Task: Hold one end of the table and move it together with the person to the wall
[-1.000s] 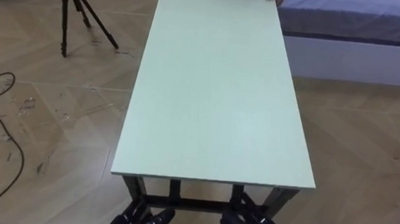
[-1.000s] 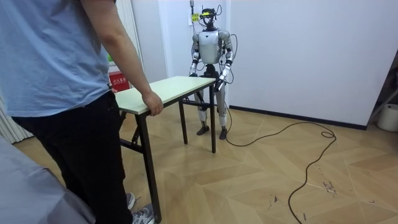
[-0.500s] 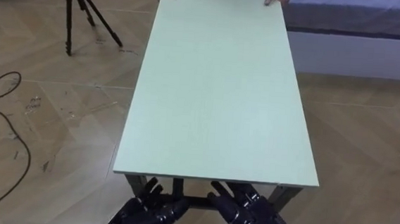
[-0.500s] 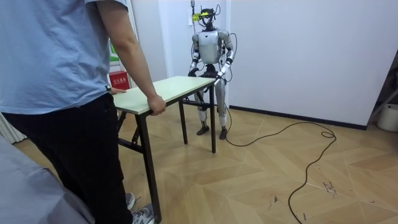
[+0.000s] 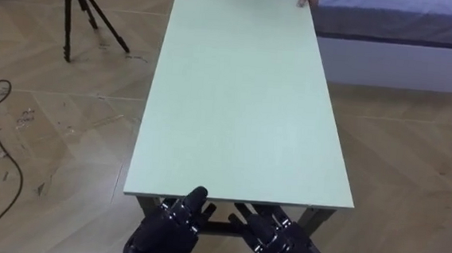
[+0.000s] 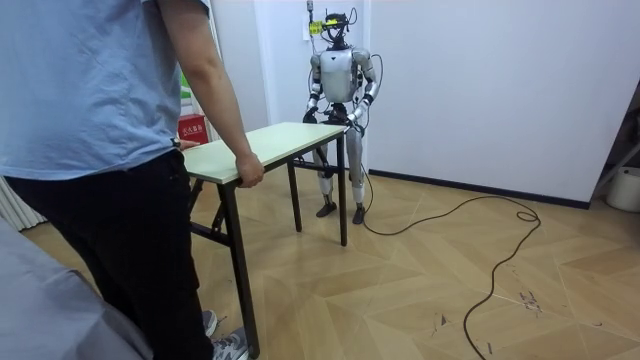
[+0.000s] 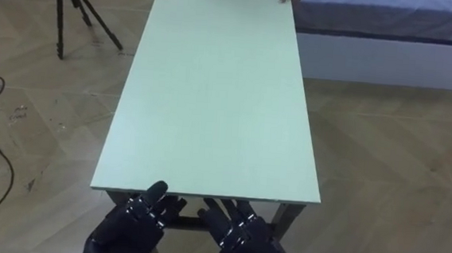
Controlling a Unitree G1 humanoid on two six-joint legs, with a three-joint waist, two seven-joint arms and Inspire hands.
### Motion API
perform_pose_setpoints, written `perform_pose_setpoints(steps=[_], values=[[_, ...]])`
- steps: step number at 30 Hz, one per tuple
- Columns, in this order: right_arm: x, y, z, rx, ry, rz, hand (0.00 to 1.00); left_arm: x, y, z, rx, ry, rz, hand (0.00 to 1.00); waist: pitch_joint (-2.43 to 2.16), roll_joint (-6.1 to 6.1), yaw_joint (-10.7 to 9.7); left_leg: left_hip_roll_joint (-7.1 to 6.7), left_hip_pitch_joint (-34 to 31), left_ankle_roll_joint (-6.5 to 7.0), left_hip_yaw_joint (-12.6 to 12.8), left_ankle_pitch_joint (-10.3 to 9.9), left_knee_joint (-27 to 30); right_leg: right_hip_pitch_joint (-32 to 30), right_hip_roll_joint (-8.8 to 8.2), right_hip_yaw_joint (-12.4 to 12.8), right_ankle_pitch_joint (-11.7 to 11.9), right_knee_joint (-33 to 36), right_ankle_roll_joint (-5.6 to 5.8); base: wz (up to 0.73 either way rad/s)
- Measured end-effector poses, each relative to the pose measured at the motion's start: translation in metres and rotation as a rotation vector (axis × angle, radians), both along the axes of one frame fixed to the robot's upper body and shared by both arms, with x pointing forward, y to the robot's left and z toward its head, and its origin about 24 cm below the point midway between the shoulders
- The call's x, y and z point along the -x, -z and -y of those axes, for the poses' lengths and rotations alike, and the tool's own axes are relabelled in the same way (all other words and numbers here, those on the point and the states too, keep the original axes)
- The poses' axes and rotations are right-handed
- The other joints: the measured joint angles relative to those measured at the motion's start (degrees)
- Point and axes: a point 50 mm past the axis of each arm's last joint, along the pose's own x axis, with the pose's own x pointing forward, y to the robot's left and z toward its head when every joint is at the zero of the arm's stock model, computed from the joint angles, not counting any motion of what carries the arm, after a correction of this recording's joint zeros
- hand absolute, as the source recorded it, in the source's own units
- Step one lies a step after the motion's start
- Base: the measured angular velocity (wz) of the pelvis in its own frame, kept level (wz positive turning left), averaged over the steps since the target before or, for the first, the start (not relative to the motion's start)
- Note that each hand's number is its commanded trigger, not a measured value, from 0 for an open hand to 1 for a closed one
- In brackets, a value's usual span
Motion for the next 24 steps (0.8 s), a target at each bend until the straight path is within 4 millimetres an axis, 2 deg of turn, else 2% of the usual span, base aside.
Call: perform_pose_setpoints(steps=[5,15,24], values=[[-0.0003,-0.0003,-0.0007,-0.004,-0.008,-0.001,0.0,0.0018,0.0,-0.0028,0.017,0.001,0.003,0.0,-0.06,-0.09,-0.7,0.0,-0.06,0.0,-0.05,0.0,-0.04,-0.05,0.0,-0.13,0.0,0.03,0.0,0.0],[0.0006,-0.0007,-0.0036,-0.078,0.031,-0.025,0.0,0.0023,-0.0008,-0.0044,0.063,-0.03,-0.008,0.0,-0.11,-0.02,-0.64,0.0,0.18,0.0,0.03,0.0,-0.12,-0.04,-0.01,0.01,0.0,0.12,0.0,0.0],[-0.0024,-0.0038,-0.0094,-0.154,0.098,-0.068,0.0,0.0006,-0.0013,-0.0045,0.077,-0.049,-0.009,0.0,0.16,0.44,-0.62,-0.02,0.33,0.0,0.13,0.0,-0.1,-0.06,0.01,0.3,0.01,0.23,-0.01,0.0]])
